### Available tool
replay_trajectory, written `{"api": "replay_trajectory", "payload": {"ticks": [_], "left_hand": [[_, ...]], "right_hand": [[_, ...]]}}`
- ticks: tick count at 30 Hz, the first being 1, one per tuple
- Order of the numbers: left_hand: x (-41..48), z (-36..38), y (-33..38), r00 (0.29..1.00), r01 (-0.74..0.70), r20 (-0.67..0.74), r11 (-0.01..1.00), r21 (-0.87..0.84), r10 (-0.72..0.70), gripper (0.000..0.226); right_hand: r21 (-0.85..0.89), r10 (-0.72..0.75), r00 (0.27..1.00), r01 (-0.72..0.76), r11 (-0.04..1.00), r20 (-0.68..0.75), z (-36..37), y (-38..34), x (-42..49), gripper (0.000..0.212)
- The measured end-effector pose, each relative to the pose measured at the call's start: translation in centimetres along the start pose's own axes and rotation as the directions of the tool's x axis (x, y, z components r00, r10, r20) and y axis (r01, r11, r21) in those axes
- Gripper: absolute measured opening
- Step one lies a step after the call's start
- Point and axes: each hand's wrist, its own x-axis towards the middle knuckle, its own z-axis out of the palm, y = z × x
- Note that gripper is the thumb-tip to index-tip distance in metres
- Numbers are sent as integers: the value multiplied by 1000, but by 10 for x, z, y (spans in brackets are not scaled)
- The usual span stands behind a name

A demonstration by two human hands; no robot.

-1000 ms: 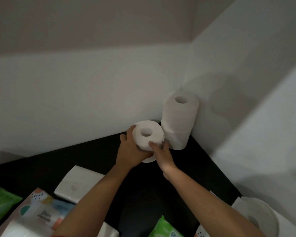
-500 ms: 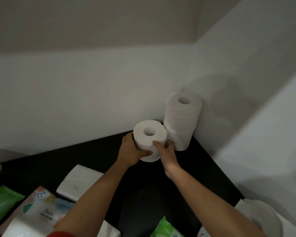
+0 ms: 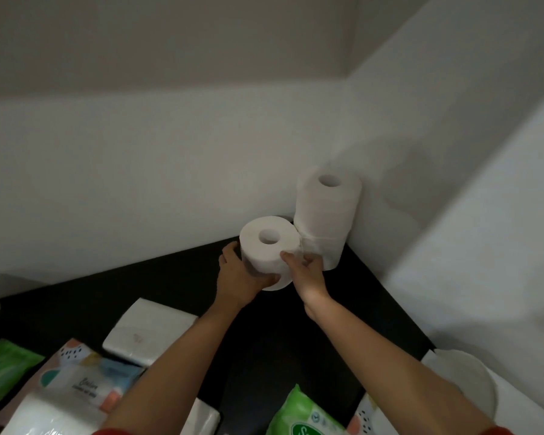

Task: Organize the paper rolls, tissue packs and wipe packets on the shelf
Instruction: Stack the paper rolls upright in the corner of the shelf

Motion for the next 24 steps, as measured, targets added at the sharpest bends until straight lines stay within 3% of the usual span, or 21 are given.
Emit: {"api": "replay_trajectory", "payload": {"ticks": [4,9,17,24], "left_hand": [[-23,5,11,994,-29,-109,999,-32,25,111],[-49,7,33,994,-34,-101,998,-45,30,93],[-98,20,58,965,-260,22,966,-19,260,69],[-138,56,77,911,-305,270,950,-75,313,64]], "right_hand": [[-59,-40,997,36,998,-59,-20,-15,-13,68],[-162,-131,984,111,980,-118,-49,-31,-38,65],[-430,-326,909,194,882,-258,-107,-49,-95,54],[-687,-416,830,55,725,-372,-163,-41,-149,52]]}}
